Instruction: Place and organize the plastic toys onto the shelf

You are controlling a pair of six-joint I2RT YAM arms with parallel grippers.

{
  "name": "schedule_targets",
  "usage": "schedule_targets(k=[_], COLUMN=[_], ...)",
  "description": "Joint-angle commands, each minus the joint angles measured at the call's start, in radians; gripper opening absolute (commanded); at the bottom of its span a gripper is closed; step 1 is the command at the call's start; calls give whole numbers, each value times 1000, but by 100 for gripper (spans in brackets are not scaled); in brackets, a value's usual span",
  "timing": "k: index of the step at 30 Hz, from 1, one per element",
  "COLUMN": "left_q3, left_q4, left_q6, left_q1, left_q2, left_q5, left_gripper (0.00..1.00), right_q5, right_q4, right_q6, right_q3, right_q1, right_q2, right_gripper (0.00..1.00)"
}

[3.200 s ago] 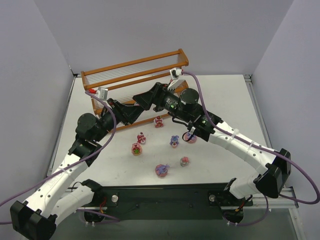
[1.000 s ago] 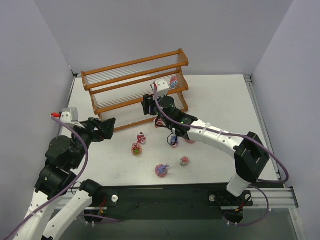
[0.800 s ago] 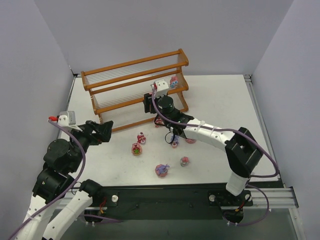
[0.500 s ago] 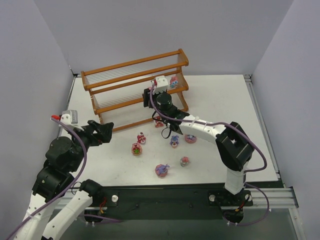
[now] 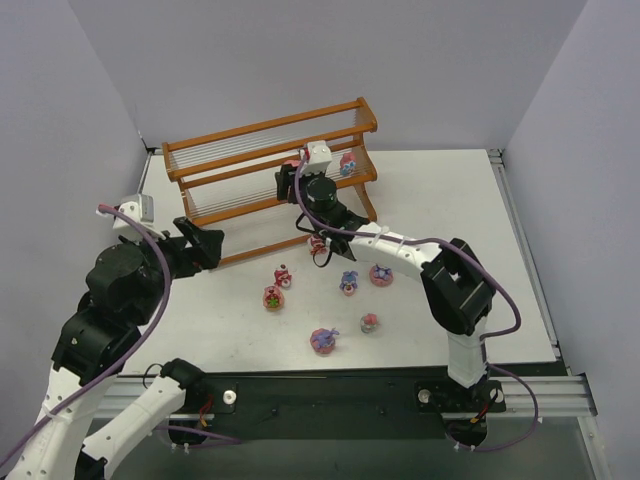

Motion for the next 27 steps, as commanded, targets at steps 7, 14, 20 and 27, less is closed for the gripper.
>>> schedule_targets(k=[7,14,20,27], left_q3=[48,28,8,-7], left_q4=[-37,-46,-57,-89], left_q6=[55,47,43,17], left_q1=[7,9,9,9], left_q2=[55,41,7,-23], left_q5=[37,32,40,42], left_gripper=[96,96,96,96], right_q5=[76,101,124,154], right_q4=[82,77,86,79], right_q6=[-9,-20,-21,-20], right_q3=[189,182,169,186], right_q1=[25,43,48,51], right_q2=[126,147,161,192], right_gripper=[35,34,35,35])
